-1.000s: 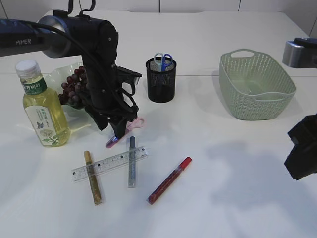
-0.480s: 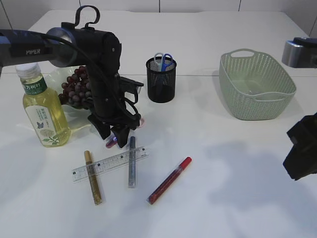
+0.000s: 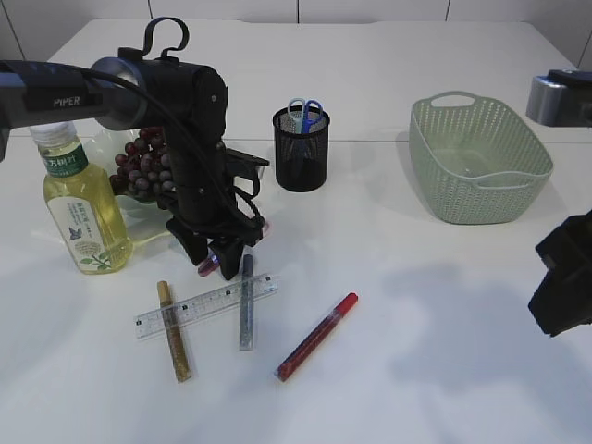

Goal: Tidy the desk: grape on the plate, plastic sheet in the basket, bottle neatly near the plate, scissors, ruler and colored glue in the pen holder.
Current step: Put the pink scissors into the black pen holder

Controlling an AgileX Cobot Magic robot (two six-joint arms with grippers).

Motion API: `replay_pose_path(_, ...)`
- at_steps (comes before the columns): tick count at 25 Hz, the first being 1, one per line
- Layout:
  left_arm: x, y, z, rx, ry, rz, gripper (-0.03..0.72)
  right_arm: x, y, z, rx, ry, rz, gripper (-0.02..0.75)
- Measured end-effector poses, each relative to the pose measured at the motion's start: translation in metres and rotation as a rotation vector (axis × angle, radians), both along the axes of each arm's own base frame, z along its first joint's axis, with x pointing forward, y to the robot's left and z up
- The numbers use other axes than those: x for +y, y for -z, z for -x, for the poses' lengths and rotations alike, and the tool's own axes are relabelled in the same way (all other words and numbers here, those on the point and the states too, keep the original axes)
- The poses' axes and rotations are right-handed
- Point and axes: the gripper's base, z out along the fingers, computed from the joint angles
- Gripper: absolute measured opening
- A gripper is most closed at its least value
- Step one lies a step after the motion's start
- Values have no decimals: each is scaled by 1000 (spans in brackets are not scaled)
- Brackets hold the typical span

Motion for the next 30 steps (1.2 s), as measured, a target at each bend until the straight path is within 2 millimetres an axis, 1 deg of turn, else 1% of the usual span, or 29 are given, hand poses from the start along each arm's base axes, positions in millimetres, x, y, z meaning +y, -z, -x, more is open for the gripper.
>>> replay_pose_path(12,-2,0,1,8,-9,17,434,0,0,0,0,-1,0,279)
replay_pose_path(19,-1,0,0,-1,-7,14,388,0,0,0,-1,-2,0,279)
replay_pose_path(30,1,1,-3,-30,8,-13,380,0,0,0,-1,-2,0,279)
